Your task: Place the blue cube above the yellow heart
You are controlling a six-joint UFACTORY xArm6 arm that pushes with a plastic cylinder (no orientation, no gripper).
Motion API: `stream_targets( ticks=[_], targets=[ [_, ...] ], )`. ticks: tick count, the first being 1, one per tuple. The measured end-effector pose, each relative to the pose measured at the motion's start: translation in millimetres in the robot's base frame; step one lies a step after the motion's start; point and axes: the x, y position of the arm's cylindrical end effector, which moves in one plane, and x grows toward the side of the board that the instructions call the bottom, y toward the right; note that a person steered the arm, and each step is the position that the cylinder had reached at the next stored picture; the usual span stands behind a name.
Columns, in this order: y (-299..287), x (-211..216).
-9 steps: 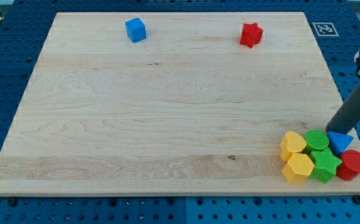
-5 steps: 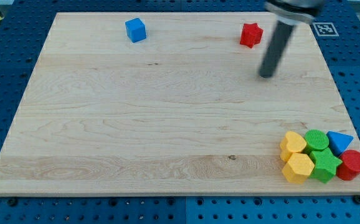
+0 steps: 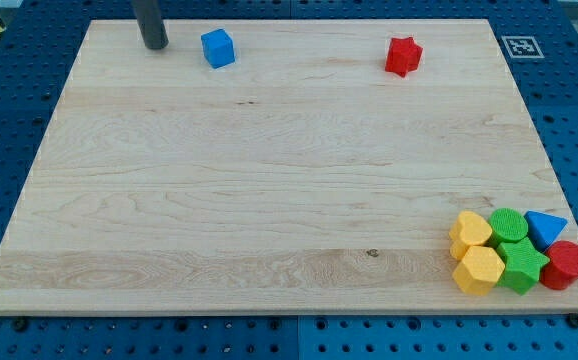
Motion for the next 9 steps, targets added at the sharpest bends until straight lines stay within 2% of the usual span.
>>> stream_targets(
  ticks=[3,7,8,9],
  targets=[
    [134.5,52.5],
    [196.8,202.2],
    [220.2,232.1],
    [219.9,251.3]
  ],
)
